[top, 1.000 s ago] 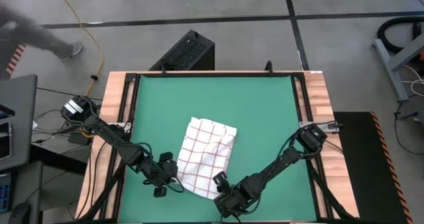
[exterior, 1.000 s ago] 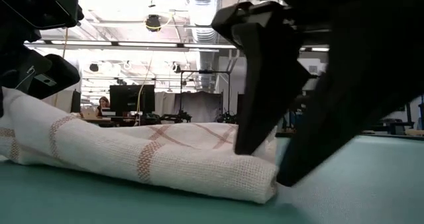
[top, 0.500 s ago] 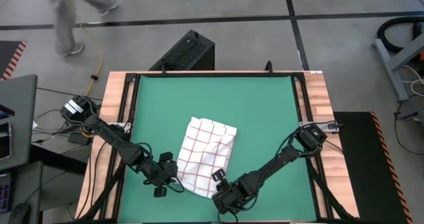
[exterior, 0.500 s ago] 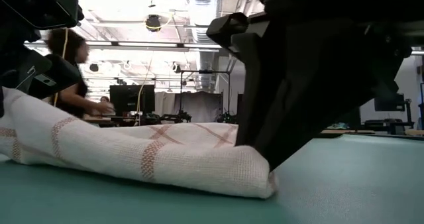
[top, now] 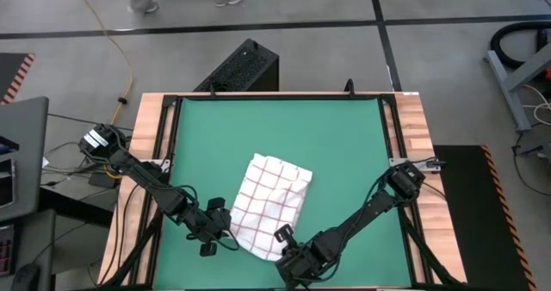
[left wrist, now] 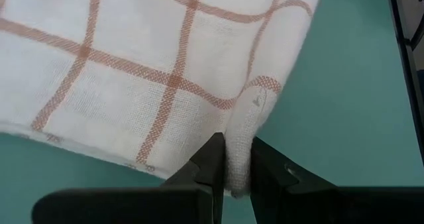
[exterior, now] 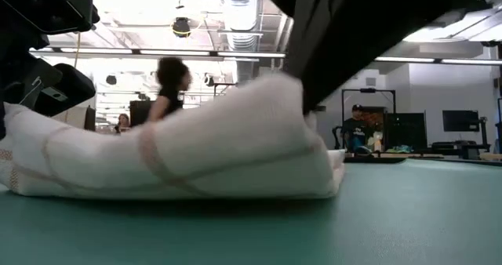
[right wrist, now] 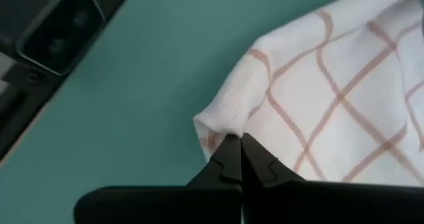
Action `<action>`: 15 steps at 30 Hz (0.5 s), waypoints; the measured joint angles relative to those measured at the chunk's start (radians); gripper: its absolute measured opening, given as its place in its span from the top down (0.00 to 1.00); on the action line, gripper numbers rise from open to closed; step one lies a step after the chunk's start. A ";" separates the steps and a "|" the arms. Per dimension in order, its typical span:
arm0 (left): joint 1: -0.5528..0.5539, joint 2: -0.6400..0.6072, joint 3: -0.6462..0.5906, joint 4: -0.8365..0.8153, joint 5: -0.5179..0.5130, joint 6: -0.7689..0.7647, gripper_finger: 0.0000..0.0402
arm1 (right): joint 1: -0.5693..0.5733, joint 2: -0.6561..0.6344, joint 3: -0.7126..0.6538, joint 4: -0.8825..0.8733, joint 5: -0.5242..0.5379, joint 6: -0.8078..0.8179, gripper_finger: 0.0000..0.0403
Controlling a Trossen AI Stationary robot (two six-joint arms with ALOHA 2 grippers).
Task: Roll towel into tight, uniform cylinder
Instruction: Roll the white patterned towel
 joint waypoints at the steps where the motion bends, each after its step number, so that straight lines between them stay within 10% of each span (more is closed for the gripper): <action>1: 0.000 0.000 0.000 0.000 -0.001 0.000 0.90 | 0.002 0.000 0.008 0.000 0.000 -0.002 0.99; 15: 0.000 0.000 0.000 0.011 -0.019 -0.003 0.90 | 0.067 0.003 0.086 -0.002 0.021 -0.011 0.99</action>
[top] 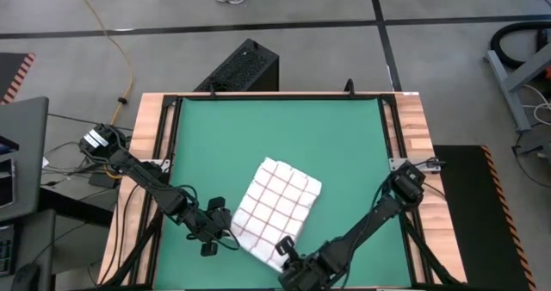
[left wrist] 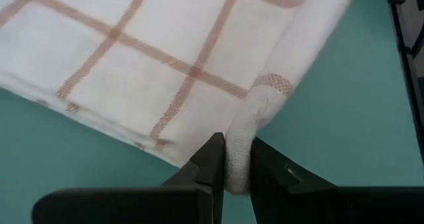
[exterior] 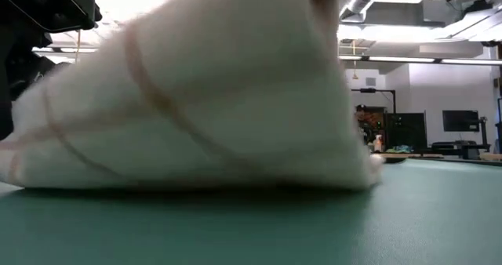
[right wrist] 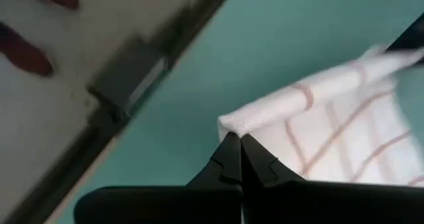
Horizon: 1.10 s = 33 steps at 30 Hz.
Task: Roll towel into tight, uniform cylinder
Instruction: Roll the white patterned towel
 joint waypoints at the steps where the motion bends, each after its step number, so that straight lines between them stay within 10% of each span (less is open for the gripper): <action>1: 0.000 0.000 0.000 0.003 0.000 0.000 0.90 | 0.004 0.000 0.016 0.001 0.000 -0.016 0.99; 19: 0.000 0.000 0.000 0.036 -0.006 0.008 0.90 | -0.004 -0.002 -0.014 0.087 -0.187 0.194 0.75; 33: 0.000 0.000 0.000 0.065 -0.007 -0.043 0.90 | -0.011 -0.002 -0.013 0.181 -0.015 0.802 0.53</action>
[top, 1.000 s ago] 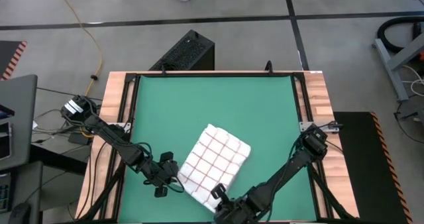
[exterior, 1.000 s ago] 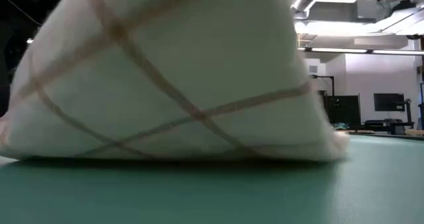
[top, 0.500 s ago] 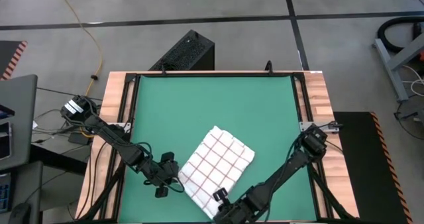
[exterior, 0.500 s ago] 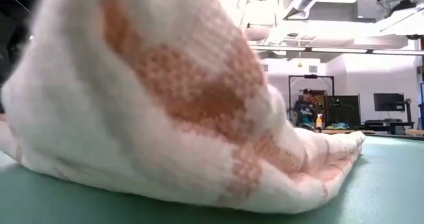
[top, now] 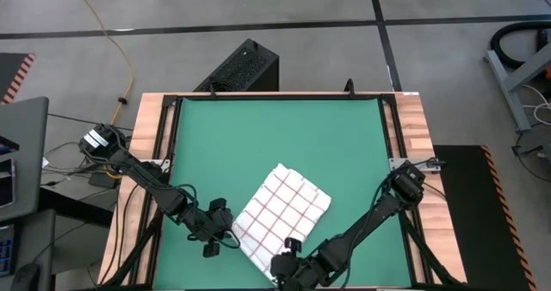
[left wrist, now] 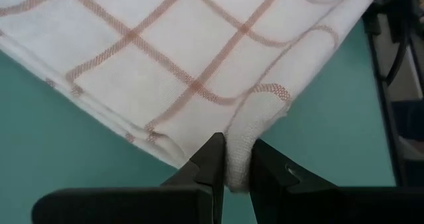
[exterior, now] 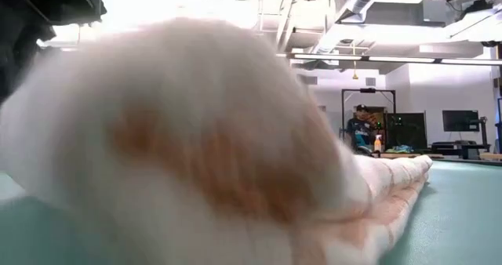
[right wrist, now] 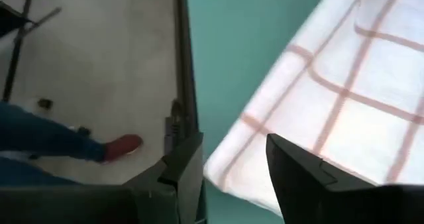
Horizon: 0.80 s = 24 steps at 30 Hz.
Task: Roll towel into tight, uniform cylinder
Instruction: Roll the white patterned towel
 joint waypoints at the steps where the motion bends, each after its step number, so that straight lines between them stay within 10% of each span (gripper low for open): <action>1: 0.000 0.000 0.000 0.015 -0.003 -0.001 0.90 | -0.002 0.000 0.000 -0.001 0.014 0.000 0.54; 12: 0.000 0.000 0.000 0.149 -0.042 -0.013 0.90 | -0.025 -0.001 -0.015 -0.317 0.174 0.393 0.67; 24: 0.000 0.000 0.000 0.151 -0.041 0.000 0.90 | -0.045 -0.002 -0.216 -0.201 -0.008 0.664 0.98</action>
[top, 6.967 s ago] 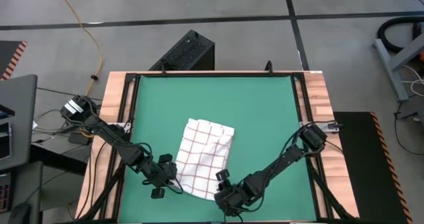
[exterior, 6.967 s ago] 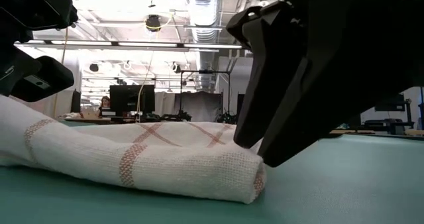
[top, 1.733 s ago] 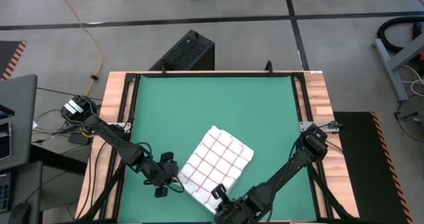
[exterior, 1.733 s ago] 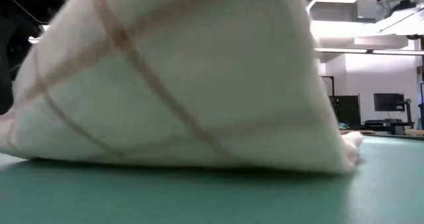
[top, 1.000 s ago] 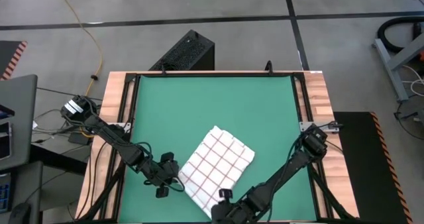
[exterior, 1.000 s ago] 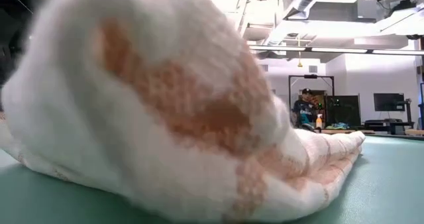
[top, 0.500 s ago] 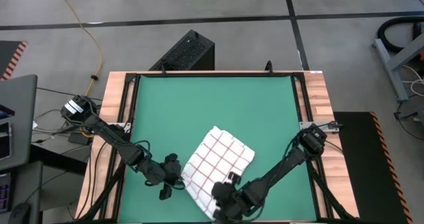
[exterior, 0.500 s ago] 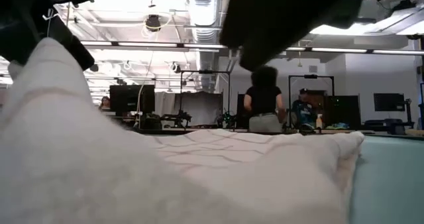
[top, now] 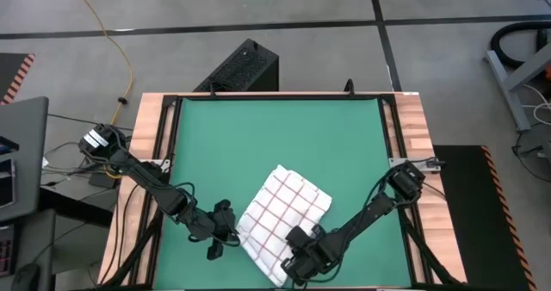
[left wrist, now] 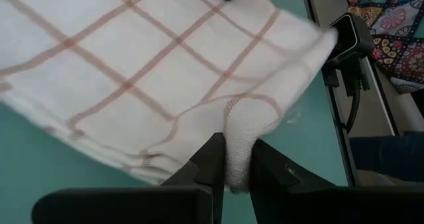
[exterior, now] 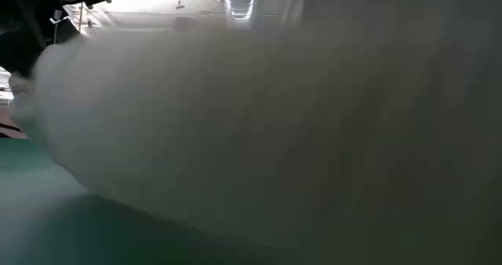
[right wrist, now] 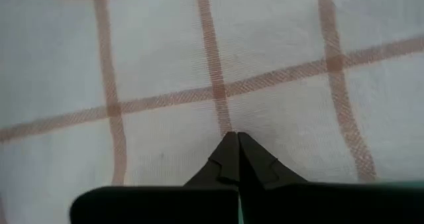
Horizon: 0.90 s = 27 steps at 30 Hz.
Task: Roll towel into tight, uniform cylinder
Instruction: Roll the white patterned towel
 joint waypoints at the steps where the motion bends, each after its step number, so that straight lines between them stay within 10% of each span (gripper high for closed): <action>1: 0.000 0.000 0.000 0.000 0.001 0.000 0.90 | 0.000 -0.001 -0.003 -0.010 -0.016 0.020 0.97; 27: 0.139 0.000 0.000 0.167 0.057 0.089 0.90 | -0.205 -0.082 -0.014 -0.289 -0.029 -0.405 0.95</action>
